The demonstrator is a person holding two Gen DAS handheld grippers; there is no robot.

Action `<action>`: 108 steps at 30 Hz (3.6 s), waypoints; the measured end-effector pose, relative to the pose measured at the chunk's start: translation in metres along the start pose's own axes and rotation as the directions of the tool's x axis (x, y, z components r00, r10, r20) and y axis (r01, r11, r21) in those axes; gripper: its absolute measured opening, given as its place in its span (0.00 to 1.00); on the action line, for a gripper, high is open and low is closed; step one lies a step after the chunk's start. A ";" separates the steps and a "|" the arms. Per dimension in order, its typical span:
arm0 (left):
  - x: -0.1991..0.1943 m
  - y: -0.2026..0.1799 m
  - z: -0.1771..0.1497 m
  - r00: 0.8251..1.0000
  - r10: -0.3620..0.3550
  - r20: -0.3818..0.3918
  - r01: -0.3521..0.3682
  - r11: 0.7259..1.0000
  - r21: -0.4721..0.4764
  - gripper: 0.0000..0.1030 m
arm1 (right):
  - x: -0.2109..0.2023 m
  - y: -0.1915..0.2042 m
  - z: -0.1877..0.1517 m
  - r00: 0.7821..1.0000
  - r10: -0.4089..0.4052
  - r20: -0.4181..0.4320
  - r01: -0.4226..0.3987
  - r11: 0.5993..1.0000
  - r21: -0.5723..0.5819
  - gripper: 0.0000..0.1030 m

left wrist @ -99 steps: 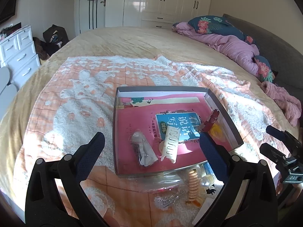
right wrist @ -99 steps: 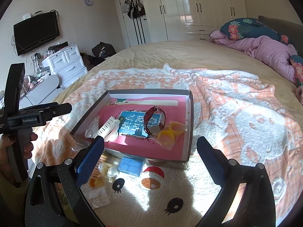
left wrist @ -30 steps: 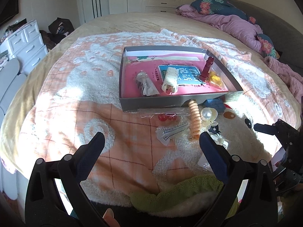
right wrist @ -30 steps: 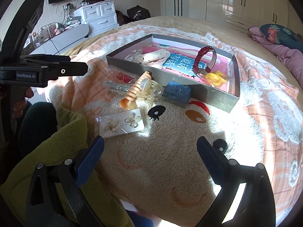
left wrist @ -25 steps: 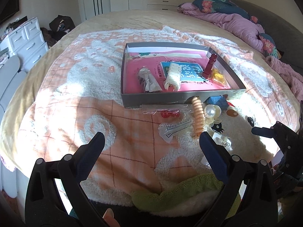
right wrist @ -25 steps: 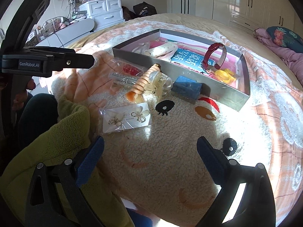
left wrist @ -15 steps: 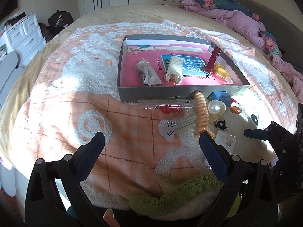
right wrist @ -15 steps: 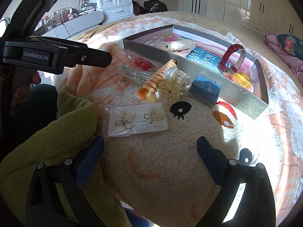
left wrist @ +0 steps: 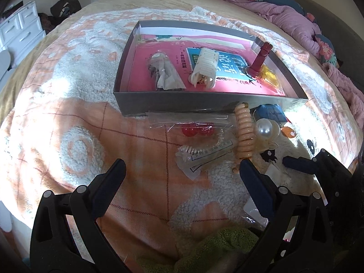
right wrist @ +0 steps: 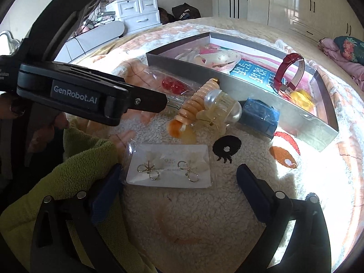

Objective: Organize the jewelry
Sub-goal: 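Move the right tool toward the white card of gold earrings, then grasp the clear bag with silver comb with the left tool while the right tool grasps the earring card, then carry the bag and earring card over the grey box with both tools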

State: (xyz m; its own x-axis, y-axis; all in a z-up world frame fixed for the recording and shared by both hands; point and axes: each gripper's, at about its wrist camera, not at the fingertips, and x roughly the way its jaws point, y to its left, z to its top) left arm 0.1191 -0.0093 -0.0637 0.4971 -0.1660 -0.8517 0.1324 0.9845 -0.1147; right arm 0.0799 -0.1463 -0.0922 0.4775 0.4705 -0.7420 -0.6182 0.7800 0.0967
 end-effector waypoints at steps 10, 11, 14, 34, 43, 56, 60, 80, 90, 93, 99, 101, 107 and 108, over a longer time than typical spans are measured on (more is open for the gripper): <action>0.021 -0.008 0.009 0.999 -0.022 -0.023 0.022 1.000 -0.004 0.75 | -0.009 -0.015 -0.001 0.999 0.007 0.050 -0.011 0.997 0.073 0.68; 0.022 -0.010 0.010 1.000 -0.019 -0.021 0.019 1.000 0.004 0.72 | -0.010 -0.017 -0.002 0.999 0.005 0.054 -0.009 0.997 0.077 0.68; 0.025 -0.016 0.012 1.000 -0.014 -0.014 0.014 1.000 0.022 0.67 | -0.016 -0.021 -0.003 0.998 -0.003 0.067 -0.004 0.996 0.092 0.68; -0.021 -0.016 -0.008 0.992 -0.109 0.070 0.105 0.993 0.049 0.30 | -0.060 -0.033 -0.002 0.988 -0.063 0.138 0.045 0.990 0.131 0.68; -0.052 0.000 -0.011 0.985 -0.070 0.157 0.068 0.997 0.020 0.30 | -0.075 -0.025 0.005 0.984 -0.063 0.167 0.045 0.993 0.113 0.68; -0.077 0.026 -0.005 0.972 -0.029 0.233 0.038 0.999 -0.034 0.30 | -0.082 -0.015 0.021 0.979 -0.052 0.198 0.035 0.995 0.092 0.68; -0.082 0.028 -0.004 0.968 -0.018 0.251 0.029 0.999 -0.037 0.30 | -0.083 -0.016 0.026 0.977 -0.058 0.206 0.039 0.995 0.093 0.68; -0.088 0.009 0.020 0.957 -0.055 0.286 0.052 0.998 0.019 0.30 | -0.095 -0.038 0.040 0.961 -0.123 0.249 0.091 0.986 0.137 0.68; -0.081 -0.008 0.040 0.957 -0.082 0.278 0.068 0.996 0.060 0.30 | -0.105 -0.058 0.052 0.943 -0.167 0.287 0.124 0.979 0.163 0.68; -0.078 -0.013 0.046 0.957 -0.080 0.279 0.061 0.995 0.076 0.30 | -0.112 -0.067 0.059 0.933 -0.178 0.312 0.126 0.976 0.179 0.68; -0.070 -0.022 0.060 0.959 -0.088 0.269 0.065 0.994 0.093 0.30 | -0.123 -0.081 0.073 0.912 -0.206 0.355 0.146 0.971 0.189 0.68; -0.066 -0.023 0.065 0.960 -0.094 0.263 0.071 0.993 0.095 0.30 | -0.124 -0.086 0.076 0.908 -0.214 0.361 0.152 0.969 0.194 0.68; -0.058 -0.030 0.078 0.960 -0.099 0.261 0.070 0.991 0.116 0.30 | -0.119 -0.096 0.082 0.908 -0.225 0.354 0.161 0.966 0.202 0.68; -0.057 -0.031 0.080 0.960 -0.099 0.262 0.070 0.990 0.119 0.30 | -0.118 -0.098 0.082 0.907 -0.229 0.353 0.164 0.965 0.204 0.68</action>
State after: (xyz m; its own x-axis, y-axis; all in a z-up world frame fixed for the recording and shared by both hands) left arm 0.1554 -0.0347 0.0294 0.6885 -0.2719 -0.6723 0.2682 0.9568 -0.1123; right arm 0.1358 -0.2443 0.0405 0.7952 0.3942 -0.4608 -0.3910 0.9141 0.1072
